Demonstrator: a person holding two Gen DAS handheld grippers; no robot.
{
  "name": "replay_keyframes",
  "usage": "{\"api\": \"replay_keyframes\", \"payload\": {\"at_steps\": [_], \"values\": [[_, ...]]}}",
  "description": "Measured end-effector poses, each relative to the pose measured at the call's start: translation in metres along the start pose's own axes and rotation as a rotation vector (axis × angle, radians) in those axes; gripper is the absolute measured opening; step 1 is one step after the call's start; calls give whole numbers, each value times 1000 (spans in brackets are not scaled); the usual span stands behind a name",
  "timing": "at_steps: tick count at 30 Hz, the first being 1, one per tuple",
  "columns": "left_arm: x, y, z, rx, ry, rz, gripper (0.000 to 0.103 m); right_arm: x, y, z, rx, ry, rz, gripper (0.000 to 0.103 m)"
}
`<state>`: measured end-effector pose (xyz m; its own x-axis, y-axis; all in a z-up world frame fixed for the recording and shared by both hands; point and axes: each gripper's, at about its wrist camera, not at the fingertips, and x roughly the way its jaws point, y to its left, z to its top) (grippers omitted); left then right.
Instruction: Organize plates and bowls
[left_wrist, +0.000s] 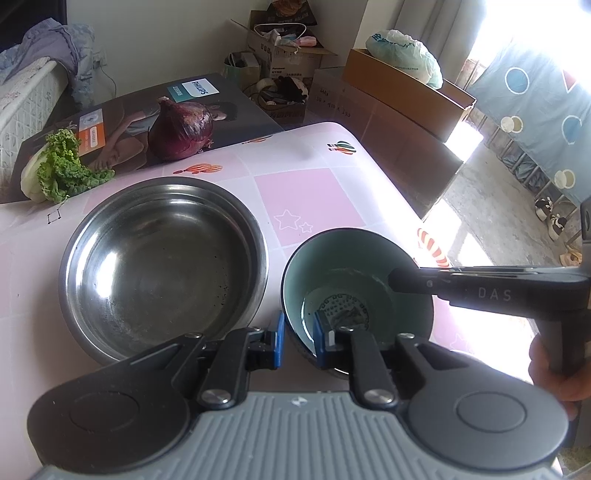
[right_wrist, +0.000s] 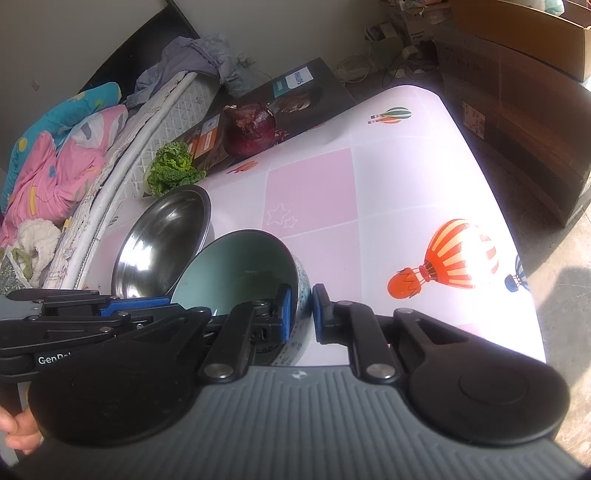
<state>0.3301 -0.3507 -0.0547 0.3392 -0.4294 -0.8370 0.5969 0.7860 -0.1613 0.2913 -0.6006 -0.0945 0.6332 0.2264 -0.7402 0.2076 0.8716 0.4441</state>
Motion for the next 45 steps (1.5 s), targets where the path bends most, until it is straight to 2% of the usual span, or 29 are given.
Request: {"api": "replay_keyframes", "payload": {"at_steps": [8, 19, 29, 45], "values": [[-3, 0, 2, 13, -17, -11, 17, -1, 0, 1, -2, 1, -11, 11], [16, 11, 6, -35, 93, -55, 18, 10, -10, 0, 69, 68, 33, 18], [29, 12, 12, -59, 154, -59, 20, 29, -10, -3, 93, 122, 53, 22], [26, 10, 14, -62, 148, -66, 20, 23, -12, -4, 120, 83, 32, 17]]}}
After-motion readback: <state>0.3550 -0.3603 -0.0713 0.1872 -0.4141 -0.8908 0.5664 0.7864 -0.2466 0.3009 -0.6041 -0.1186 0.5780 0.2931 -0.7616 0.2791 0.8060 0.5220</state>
